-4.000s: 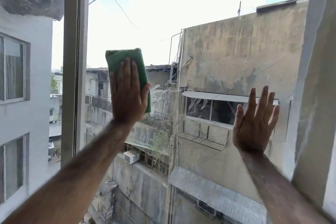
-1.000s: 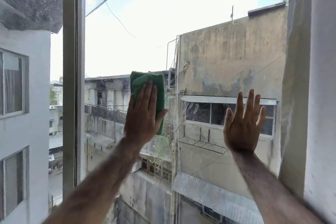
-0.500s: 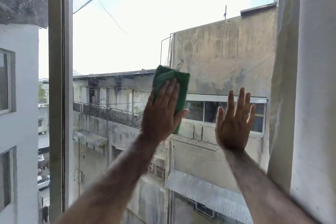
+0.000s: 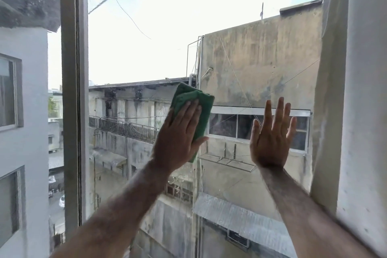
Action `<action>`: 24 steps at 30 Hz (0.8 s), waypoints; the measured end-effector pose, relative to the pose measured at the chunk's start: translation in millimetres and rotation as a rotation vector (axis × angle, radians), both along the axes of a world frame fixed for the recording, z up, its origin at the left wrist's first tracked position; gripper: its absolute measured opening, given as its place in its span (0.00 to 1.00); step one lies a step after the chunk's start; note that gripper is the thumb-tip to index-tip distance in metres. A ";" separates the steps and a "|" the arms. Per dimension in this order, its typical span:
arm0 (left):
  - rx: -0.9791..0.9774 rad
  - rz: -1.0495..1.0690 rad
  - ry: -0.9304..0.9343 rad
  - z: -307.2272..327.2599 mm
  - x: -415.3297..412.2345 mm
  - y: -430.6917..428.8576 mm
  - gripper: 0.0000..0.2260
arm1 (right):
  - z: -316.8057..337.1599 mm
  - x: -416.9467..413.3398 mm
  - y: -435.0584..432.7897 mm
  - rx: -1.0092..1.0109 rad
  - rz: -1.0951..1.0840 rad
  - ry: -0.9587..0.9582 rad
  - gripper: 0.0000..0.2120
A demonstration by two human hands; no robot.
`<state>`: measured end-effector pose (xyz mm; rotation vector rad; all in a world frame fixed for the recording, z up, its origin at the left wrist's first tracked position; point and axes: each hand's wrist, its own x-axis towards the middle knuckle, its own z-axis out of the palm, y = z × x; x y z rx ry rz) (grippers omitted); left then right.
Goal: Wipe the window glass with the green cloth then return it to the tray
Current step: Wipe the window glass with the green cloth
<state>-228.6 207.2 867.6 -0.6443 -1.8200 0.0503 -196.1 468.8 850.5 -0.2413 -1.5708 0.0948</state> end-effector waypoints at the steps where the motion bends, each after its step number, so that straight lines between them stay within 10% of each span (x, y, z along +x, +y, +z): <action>1: 0.073 0.017 -0.005 8.3 -5.0 -17.5 0.38 | 0.3 0.6 -0.5 0.000 0.002 0.001 0.30; 8: 0.608 0.094 -0.064 57.0 -17.1 -21.9 0.32 | -0.4 -1.6 -0.2 -0.002 -0.015 0.007 0.30; 18: -0.060 0.060 -0.011 -108.5 -14.7 10.6 0.32 | 0.9 -1.5 1.1 -0.002 0.000 0.004 0.30; 24: 0.538 0.086 -0.148 29.1 -13.7 15.3 0.36 | 0.6 -5.4 0.9 0.005 -0.014 0.020 0.30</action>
